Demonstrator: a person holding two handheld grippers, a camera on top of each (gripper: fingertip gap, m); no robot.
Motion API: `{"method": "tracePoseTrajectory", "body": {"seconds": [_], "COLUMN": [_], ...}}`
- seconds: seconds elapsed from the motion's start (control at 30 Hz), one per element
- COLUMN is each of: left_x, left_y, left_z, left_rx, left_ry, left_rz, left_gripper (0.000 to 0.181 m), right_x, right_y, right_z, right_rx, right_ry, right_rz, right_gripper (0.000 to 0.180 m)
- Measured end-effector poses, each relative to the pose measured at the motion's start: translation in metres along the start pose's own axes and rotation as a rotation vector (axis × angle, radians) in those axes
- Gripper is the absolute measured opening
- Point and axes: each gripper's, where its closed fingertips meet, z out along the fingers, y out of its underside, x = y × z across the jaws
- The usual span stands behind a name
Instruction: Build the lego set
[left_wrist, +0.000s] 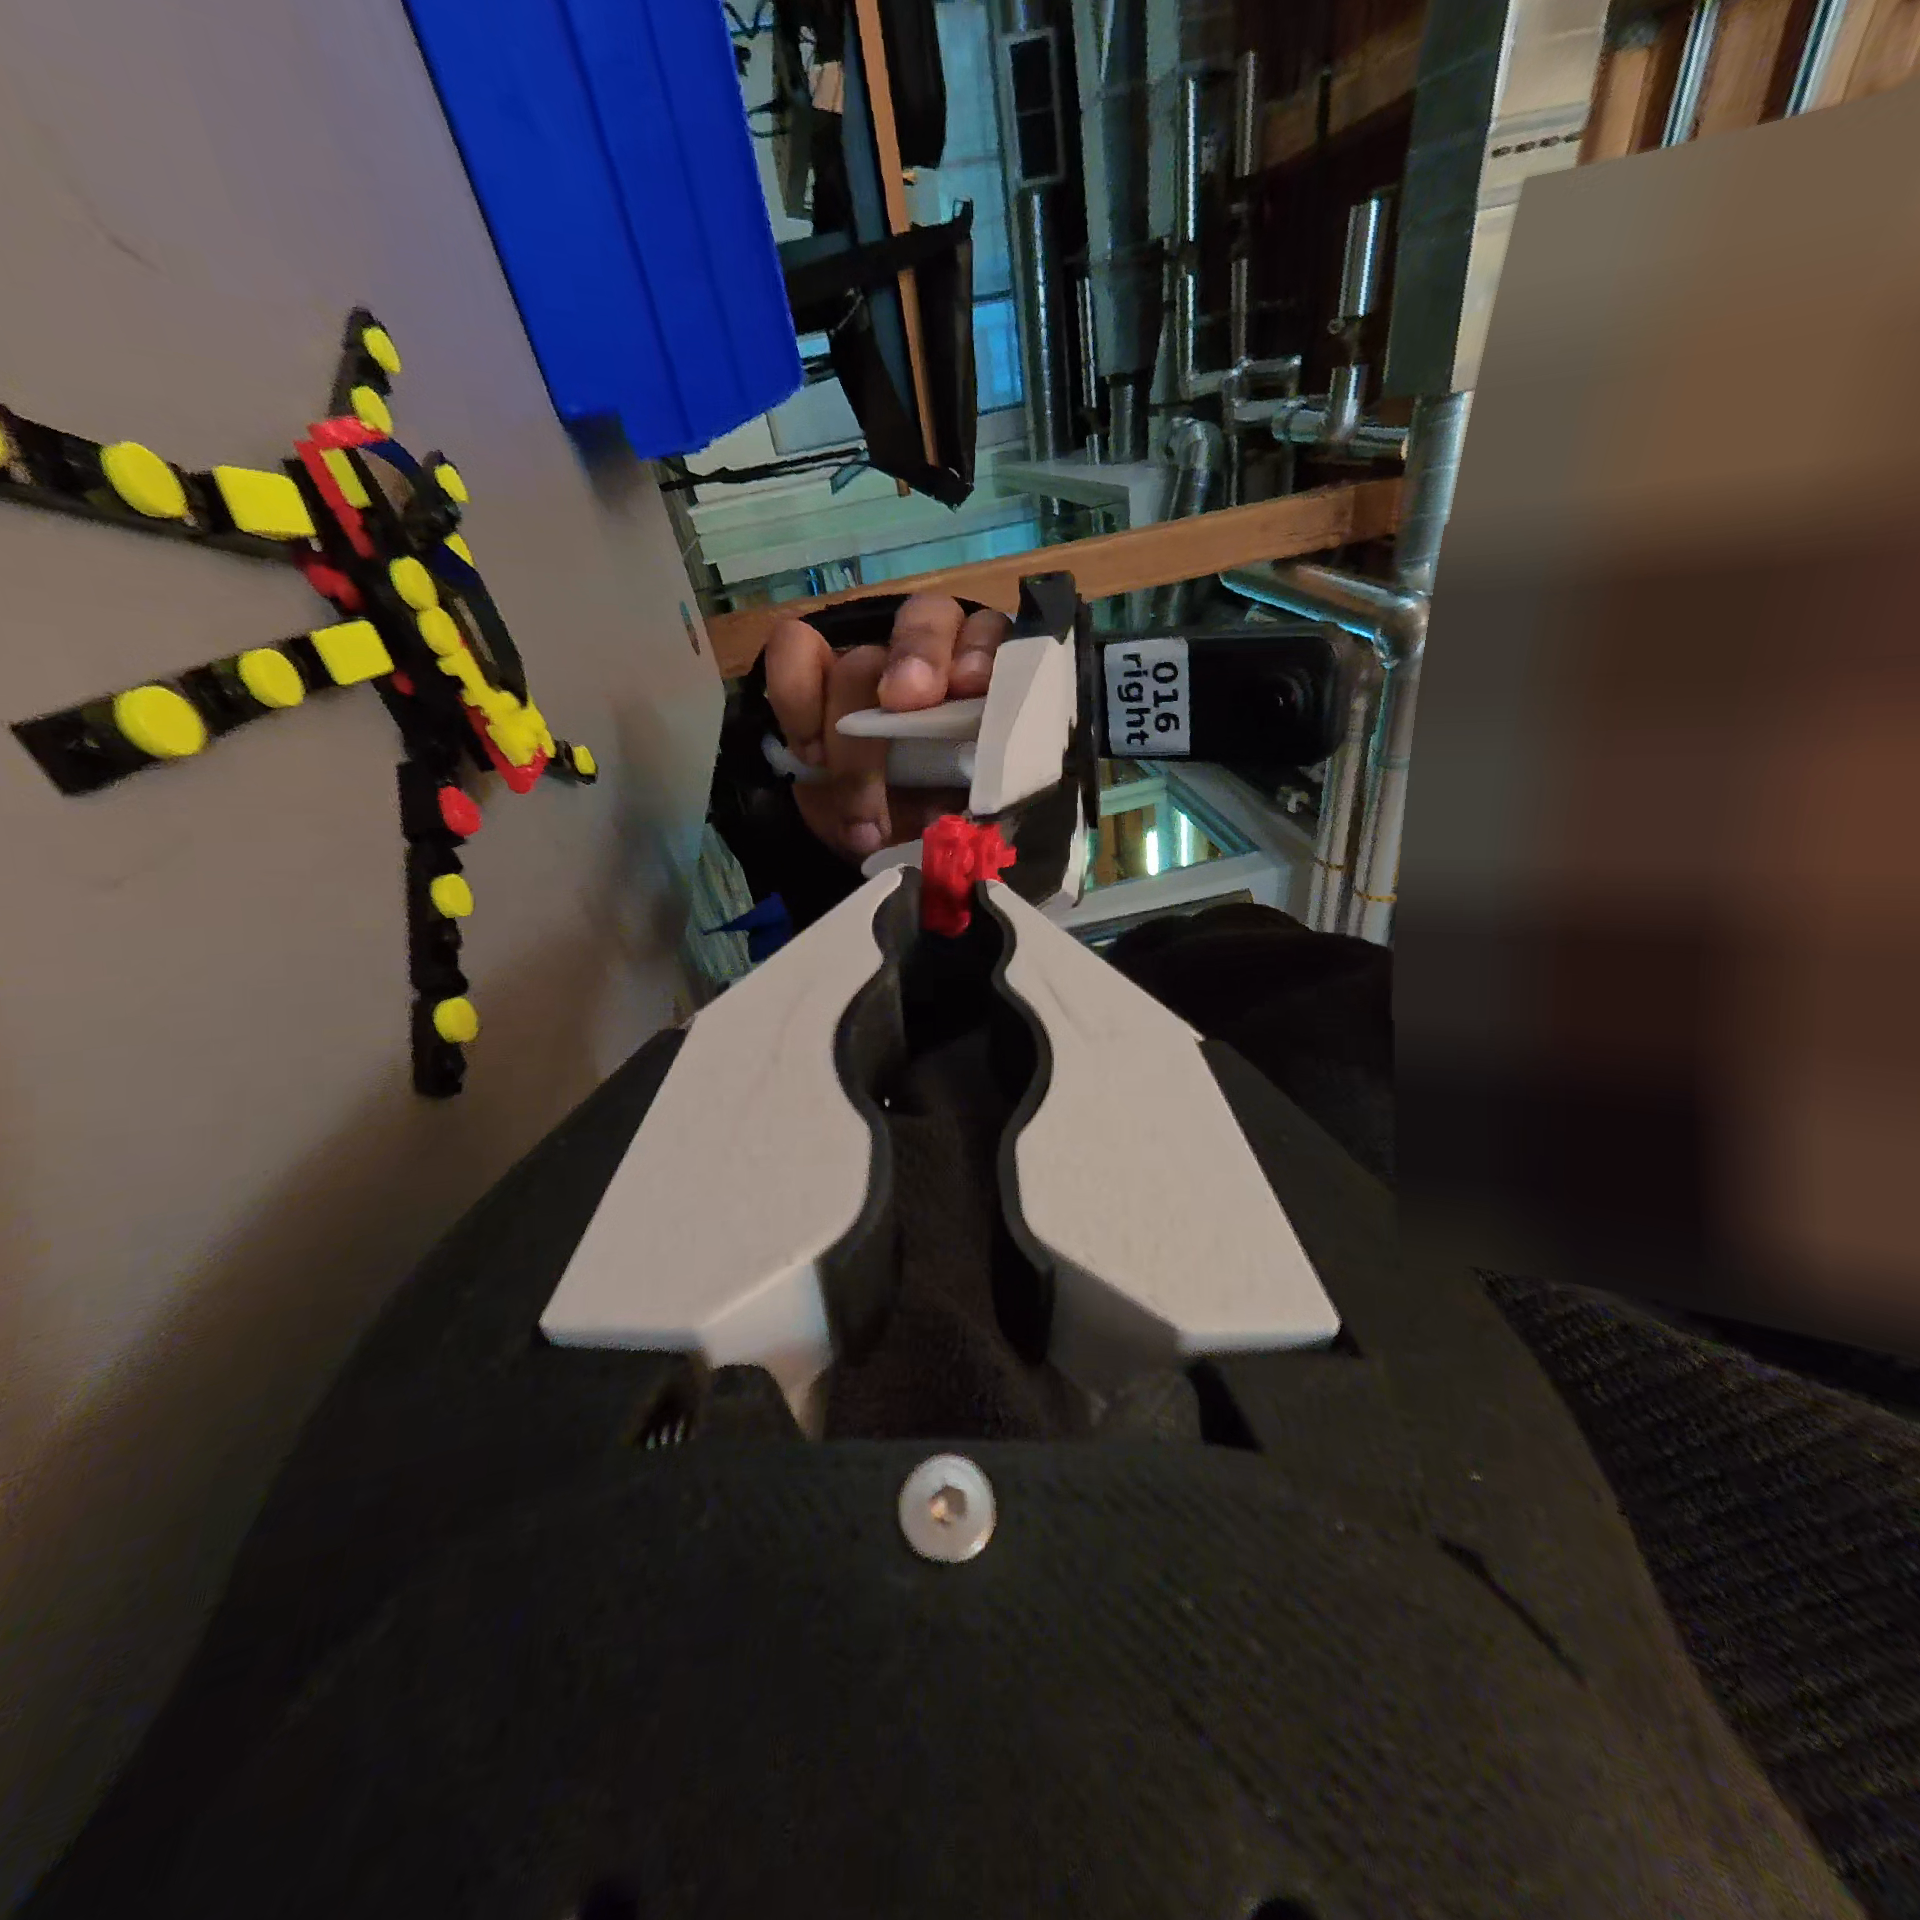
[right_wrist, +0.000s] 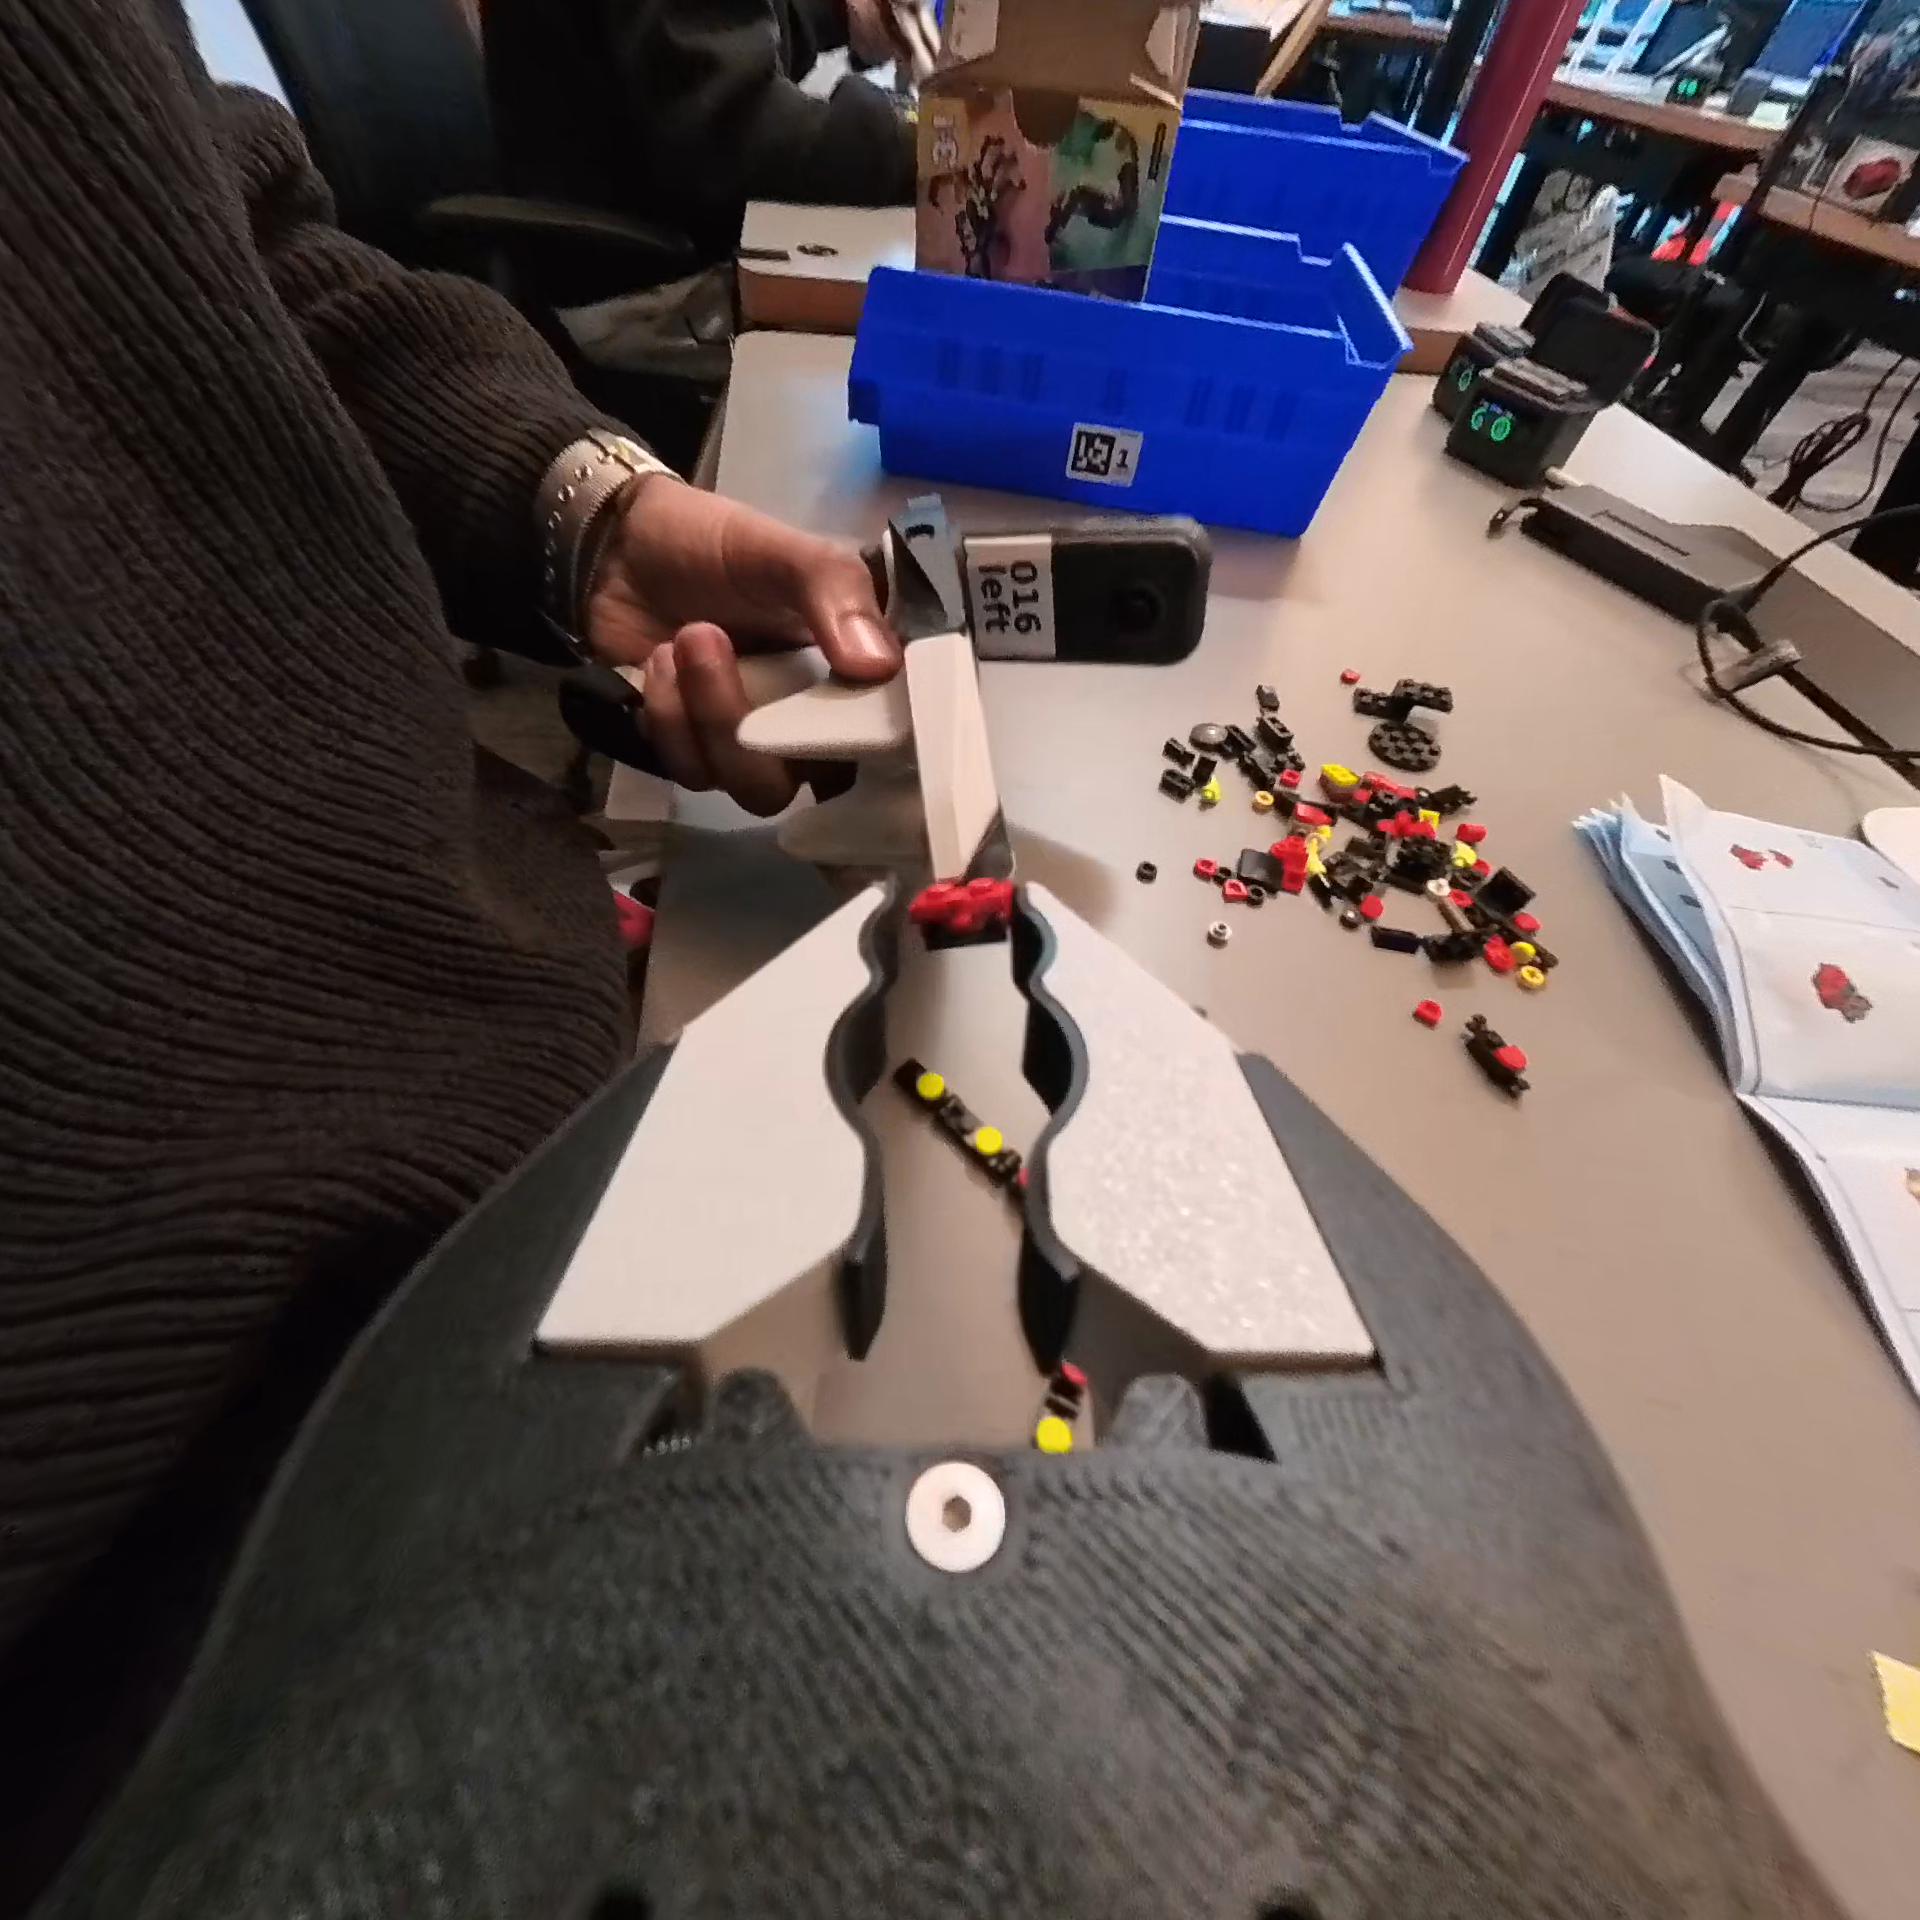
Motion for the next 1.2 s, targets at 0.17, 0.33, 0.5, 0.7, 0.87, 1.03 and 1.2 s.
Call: {"method": "tracePoseTrajectory", "body": {"seconds": [0.17,0.33,0.5,0.7,0.87,1.03,1.2], "left_x": [-0.007,-0.011,-0.015,-0.011,0.004,0.017,0.018], "left_y": [-0.008,-0.008,-0.012,-0.017,-0.021,-0.019,-0.014], "left_z": [-0.004,-0.005,-0.008,-0.011,-0.011,-0.008,-0.004], "left_rx": [0.030,0.027,0.037,0.063,0.085,0.083,0.043], "left_ry": [-0.066,-0.126,-0.166,-0.173,-0.164,-0.211,-0.284], "left_rz": [0.047,0.107,0.140,0.186,0.323,0.529,0.689], "left_gripper": [0.007,0.007,0.007,0.006,0.006,0.006,0.006], "right_x": [0.004,0.007,0.009,0.015,0.026,0.021,0.015], "right_y": [0.011,0.018,0.022,0.022,0.009,-0.004,-0.010], "right_z": [-0.004,-0.009,-0.010,-0.011,-0.016,-0.010,-0.004], "right_rx": [-0.072,-0.119,-0.147,-0.141,-0.019,0.105,0.137], "right_ry": [0.039,0.066,0.083,0.105,0.091,-0.013,-0.065], "right_rz": [-0.033,-0.068,-0.082,-0.043,0.205,0.430,0.494], "right_gripper": [0.022,0.022,0.022,0.024,0.029,0.037,0.035]}}
